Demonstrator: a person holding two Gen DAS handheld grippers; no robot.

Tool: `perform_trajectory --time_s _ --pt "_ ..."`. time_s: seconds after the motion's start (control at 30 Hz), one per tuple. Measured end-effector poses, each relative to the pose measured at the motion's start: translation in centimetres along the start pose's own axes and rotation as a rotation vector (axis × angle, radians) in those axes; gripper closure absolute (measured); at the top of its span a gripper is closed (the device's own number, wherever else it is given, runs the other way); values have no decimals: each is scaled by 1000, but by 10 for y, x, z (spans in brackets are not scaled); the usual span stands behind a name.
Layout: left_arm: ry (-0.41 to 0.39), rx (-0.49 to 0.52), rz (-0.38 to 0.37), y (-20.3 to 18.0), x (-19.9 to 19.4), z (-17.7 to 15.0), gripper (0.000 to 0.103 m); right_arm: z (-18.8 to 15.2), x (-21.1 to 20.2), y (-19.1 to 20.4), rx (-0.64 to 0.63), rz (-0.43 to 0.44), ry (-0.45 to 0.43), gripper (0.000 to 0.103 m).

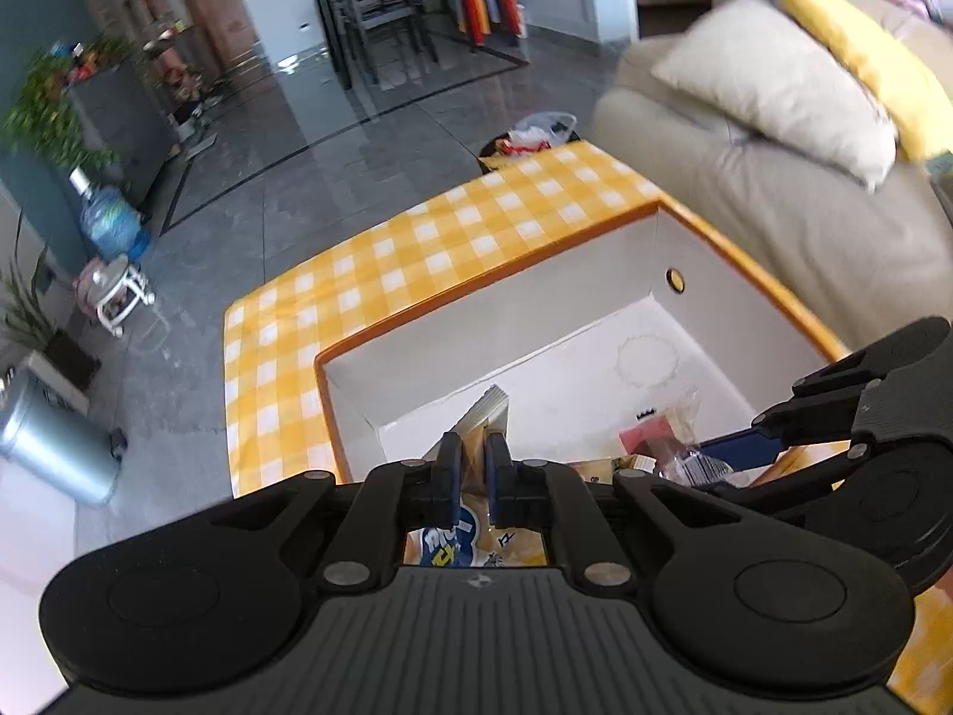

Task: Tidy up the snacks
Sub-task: 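Lift both held bags and carry them over the orange box, then lower both bags into the orange box and open both tools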

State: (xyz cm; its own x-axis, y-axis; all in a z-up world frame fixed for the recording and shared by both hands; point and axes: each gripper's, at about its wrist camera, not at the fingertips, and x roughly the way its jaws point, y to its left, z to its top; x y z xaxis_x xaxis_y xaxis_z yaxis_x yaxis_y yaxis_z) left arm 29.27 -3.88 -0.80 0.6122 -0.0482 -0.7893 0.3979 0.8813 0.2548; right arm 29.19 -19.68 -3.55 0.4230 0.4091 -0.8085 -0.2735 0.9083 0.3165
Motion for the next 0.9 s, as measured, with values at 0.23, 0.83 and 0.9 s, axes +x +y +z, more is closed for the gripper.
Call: perform_trajectory --time_s 0.23,0.83,0.9 --pt "51 64 17 -11 34 4 97 0 37 -19 75 39 115 74" --pt "156 34 5 -8 66 -17 103 3 66 -26 145 64 212 73" --pt "153 15 -7 -6 63 -19 102 3 68 -28 160 54 228 73"
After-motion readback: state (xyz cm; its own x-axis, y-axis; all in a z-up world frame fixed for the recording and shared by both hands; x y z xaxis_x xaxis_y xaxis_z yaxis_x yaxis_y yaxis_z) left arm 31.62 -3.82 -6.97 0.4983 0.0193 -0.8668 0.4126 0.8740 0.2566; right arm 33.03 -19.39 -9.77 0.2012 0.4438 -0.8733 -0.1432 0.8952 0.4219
